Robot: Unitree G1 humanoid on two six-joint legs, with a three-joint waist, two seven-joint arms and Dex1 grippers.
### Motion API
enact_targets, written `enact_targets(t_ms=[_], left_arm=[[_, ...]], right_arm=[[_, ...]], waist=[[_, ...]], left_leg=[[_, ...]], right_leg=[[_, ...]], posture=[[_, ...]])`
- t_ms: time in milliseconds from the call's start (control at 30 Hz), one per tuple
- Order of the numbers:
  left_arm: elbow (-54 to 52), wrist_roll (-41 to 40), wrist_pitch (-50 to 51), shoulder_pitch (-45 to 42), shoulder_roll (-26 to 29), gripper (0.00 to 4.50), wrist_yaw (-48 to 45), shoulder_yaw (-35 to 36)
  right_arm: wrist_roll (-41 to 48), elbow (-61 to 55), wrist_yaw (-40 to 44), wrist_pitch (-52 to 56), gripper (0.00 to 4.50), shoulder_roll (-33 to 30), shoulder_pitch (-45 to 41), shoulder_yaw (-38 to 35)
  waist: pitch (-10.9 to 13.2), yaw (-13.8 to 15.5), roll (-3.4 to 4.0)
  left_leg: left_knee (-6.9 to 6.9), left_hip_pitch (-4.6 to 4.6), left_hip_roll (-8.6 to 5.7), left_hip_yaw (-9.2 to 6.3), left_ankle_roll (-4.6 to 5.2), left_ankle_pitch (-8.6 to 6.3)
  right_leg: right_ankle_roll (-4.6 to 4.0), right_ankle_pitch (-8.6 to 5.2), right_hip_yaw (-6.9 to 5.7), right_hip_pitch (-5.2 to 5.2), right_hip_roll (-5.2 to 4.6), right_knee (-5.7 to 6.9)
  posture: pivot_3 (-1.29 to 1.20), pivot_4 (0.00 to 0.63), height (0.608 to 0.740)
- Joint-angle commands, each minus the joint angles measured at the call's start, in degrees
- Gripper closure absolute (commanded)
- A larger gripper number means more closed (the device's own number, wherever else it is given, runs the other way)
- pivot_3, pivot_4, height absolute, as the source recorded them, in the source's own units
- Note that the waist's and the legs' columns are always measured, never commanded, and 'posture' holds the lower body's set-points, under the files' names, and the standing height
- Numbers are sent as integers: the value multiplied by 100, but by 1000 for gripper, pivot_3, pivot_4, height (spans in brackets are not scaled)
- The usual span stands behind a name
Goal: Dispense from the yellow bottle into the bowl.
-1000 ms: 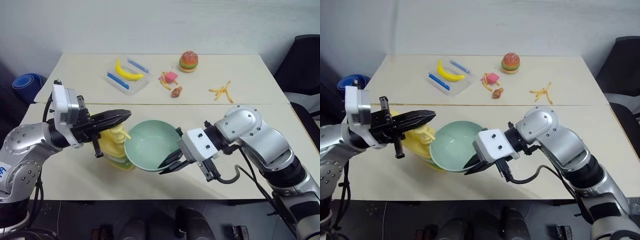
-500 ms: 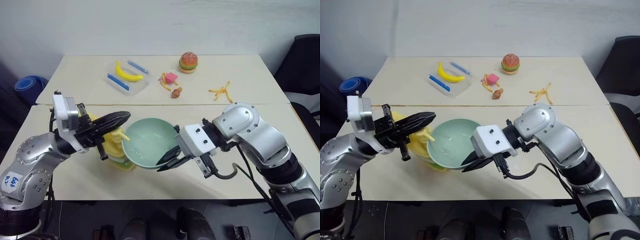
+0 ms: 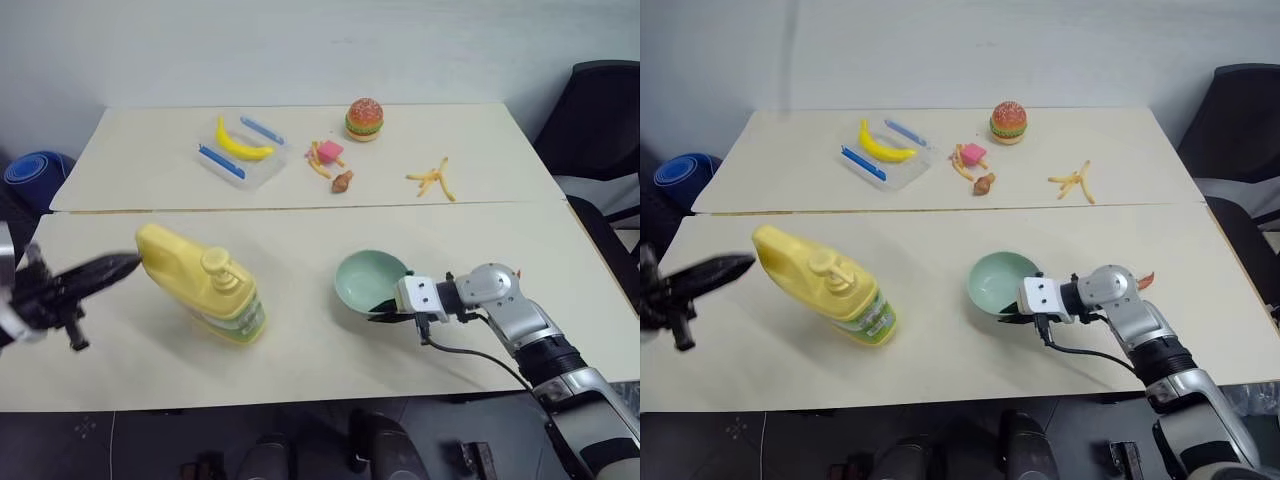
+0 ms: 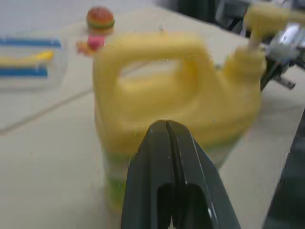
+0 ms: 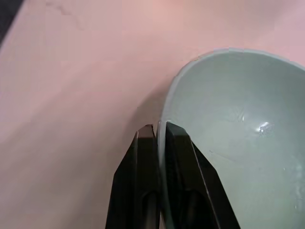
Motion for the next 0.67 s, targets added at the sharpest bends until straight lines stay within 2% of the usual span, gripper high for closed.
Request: enact_targets(t_ms=[33,67,167,300,367,433,567,667], left_arm=[[-69,761,-732,306,-395,4500,242,-143],[-152,833,-767,460,-602,4500,331,-248],[-347,1074,-913,805,-934,3889,404,-526],[-103,1522,-1553,837,-1272,2612,554,-810],[147,2081,-2070,836,-1368,1958,815,-966],[234,2304,-2327,921,-1380,1347,797,-1104],[325,2454,-2718,1031,-1397,35,646,-1407],[364,2454,-2881,951,-1447,35,717,-1526]], right_arm=[[205,139,55,-142,3853,-35,51,-320],[402,-30,149,-176,3672,-115,203,-462],[1121,-833,162,104,2662,-283,760,-1060],[2296,-2445,-251,1170,1251,-533,2080,-2053],[2494,-3130,-452,1373,552,-665,2800,-2470],[2479,-3572,-543,1310,0,-737,3465,-2836],[2224,-3854,-487,721,0,-715,4806,-3456],[1923,-3590,-595,200,0,-558,5107,-3508]], waist=[[-2,29,-6],[2,46,3],[5,140,7],[4,251,6],[3,311,7],[2,326,7],[0,324,3],[-1,310,0]], left_leg=[[1,0,0,-7,-2,0],[1,3,-3,-10,-2,0],[0,0,-5,-13,4,-6],[0,-16,-4,-20,11,-11],[0,-8,-3,-18,6,-27],[0,-7,-2,-15,11,-39],[-1,-7,0,-5,31,-50],[0,-8,-1,4,58,-61]], right_leg=[[-2,0,-1,0,-5,2],[-2,0,-1,1,-9,3],[-1,0,1,1,-19,3],[-1,1,-7,-4,-24,-11],[-2,1,-5,1,-24,-10],[-3,0,-4,2,-25,-12],[-4,-1,4,8,-25,-15],[-2,0,14,7,-25,-14]], posture=[[0,150,740],[0,150,740],[0,150,740],[0,150,740],[0,150,740],[0,150,740],[0,150,740],[0,150,740]])
